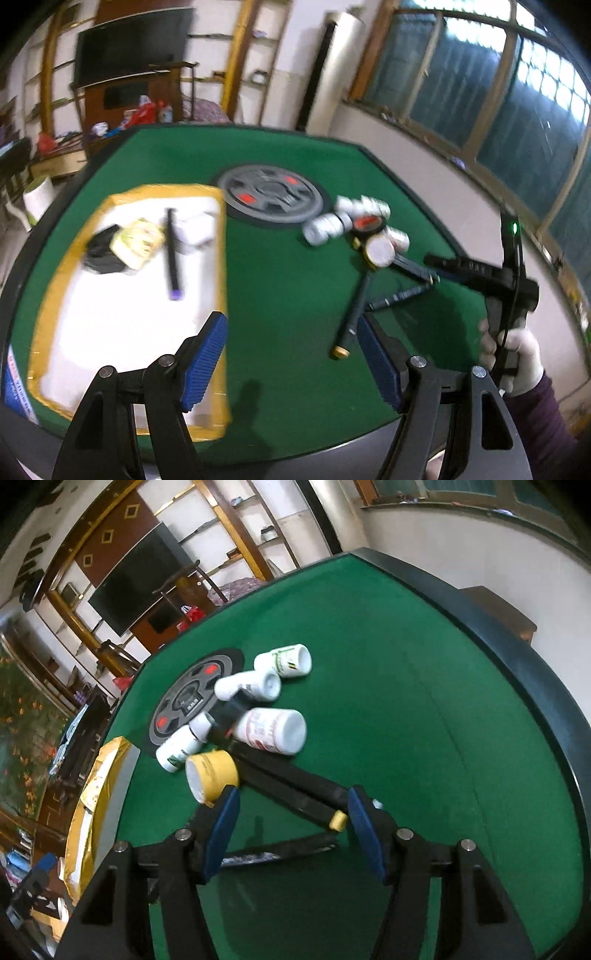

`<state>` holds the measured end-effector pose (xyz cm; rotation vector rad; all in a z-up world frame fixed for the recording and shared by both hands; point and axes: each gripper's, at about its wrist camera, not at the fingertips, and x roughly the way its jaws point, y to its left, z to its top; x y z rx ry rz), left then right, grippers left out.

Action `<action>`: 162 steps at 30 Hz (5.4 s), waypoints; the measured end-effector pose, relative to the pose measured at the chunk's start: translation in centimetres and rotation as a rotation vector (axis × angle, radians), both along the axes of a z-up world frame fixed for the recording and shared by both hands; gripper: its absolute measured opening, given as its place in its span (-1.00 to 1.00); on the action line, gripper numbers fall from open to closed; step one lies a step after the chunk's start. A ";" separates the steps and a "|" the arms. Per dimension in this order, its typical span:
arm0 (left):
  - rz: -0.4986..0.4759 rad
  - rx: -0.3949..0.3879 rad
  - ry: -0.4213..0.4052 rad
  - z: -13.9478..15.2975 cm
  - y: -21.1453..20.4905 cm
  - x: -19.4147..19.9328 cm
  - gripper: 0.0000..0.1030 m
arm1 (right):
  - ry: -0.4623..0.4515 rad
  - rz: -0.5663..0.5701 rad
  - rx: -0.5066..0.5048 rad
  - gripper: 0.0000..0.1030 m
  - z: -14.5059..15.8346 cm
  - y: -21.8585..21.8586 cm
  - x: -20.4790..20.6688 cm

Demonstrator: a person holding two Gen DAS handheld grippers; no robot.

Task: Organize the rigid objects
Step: 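Grasp a black marker with the left tool while the right tool grasps another marker, then carry both markers into the tray and open both tools, then move both tools back toward the remaining bottles and tape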

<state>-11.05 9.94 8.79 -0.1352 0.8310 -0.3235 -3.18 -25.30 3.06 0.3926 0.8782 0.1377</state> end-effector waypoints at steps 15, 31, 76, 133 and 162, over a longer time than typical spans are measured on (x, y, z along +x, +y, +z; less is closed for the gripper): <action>-0.105 0.097 0.087 -3.3 -7.1 0.5 0.48 | 0.050 0.388 -0.072 0.17 -1.6 6.4 0.7; -0.136 0.170 0.100 -4.8 -8.9 2.9 0.48 | 0.021 0.584 -0.320 0.18 -1.9 10.0 -5.1; -0.113 -0.104 -0.044 0.4 -1.7 0.3 -0.70 | -0.069 0.441 -0.117 -0.72 3.3 9.6 -6.5; 0.400 -0.084 0.047 -1.4 18.5 0.0 0.31 | 0.057 0.571 -0.012 0.20 3.6 36.1 5.3; -0.048 0.129 0.030 -0.1 -6.6 8.6 0.36 | -0.217 -0.186 -0.069 0.99 1.8 -1.7 4.5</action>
